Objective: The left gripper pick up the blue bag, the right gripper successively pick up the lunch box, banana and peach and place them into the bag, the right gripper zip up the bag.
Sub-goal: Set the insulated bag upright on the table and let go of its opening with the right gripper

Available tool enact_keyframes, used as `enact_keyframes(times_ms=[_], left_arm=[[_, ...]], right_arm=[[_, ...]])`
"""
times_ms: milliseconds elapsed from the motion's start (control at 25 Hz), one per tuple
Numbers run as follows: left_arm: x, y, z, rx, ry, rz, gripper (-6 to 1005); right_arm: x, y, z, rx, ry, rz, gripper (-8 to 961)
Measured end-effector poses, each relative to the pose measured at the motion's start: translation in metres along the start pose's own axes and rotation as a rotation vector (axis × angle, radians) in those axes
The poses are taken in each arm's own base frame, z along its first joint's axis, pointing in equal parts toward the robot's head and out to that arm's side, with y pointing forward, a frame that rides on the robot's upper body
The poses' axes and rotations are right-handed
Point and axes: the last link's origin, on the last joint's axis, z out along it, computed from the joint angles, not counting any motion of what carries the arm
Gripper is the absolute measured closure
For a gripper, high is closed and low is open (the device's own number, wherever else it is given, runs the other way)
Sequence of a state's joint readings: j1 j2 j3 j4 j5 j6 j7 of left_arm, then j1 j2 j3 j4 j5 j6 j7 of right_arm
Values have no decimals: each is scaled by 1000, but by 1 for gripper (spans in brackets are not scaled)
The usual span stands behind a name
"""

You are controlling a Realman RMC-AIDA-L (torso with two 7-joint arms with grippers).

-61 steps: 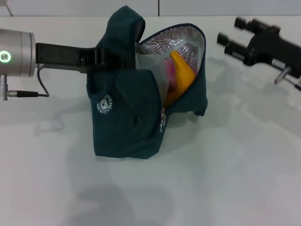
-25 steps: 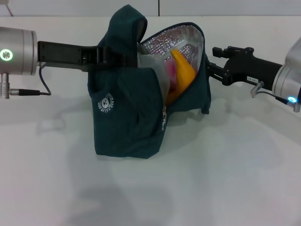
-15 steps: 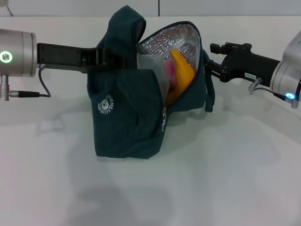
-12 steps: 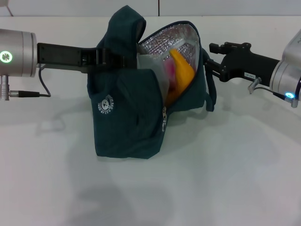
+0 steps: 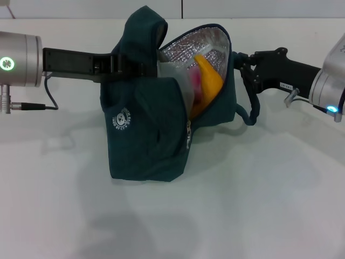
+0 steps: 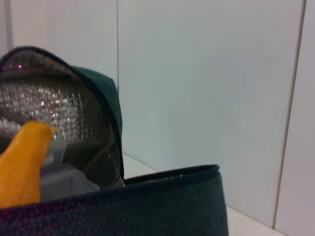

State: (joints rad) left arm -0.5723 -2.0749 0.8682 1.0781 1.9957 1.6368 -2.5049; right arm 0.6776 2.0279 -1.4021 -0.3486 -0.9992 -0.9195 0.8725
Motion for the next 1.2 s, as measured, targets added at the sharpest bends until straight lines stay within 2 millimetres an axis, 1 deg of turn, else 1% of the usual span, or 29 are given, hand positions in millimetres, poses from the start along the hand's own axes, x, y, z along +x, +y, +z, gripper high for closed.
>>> enact_keyframes(times_ms=[120, 240, 360, 480, 560, 640, 760, 880, 1080, 1200], left_arm=[[1, 0, 0, 0, 1, 1, 961], [3, 3, 0, -17, 15, 11, 961], [5, 8, 1, -47, 32, 28, 961], [6, 10, 2, -57, 33, 32, 961], [7, 12, 5, -66, 29, 41, 961], [7, 12, 12, -80, 17, 40, 961], [5, 8, 21, -89, -3, 9, 961], [4, 5, 22, -90, -4, -5, 961], [4, 3, 18, -90, 13, -13, 961], [4, 10, 16, -141, 23, 17, 961]], right_arm=[[-4, 0, -3, 2, -36, 11, 822], [-12, -1, -17, 6, -121, 27, 851], [-28, -3, -33, 6, -229, 32, 873], [-45, -7, -45, -6, -291, 44, 880], [-50, -9, -52, -8, -307, 50, 881], [-50, -11, -59, -8, -314, 63, 881], [-52, -7, -73, -41, -363, 79, 882], [-58, -6, -92, -36, -431, 83, 882], [-54, -15, -104, -6, -423, 97, 882], [-46, -21, -105, 30, -380, 111, 883]])
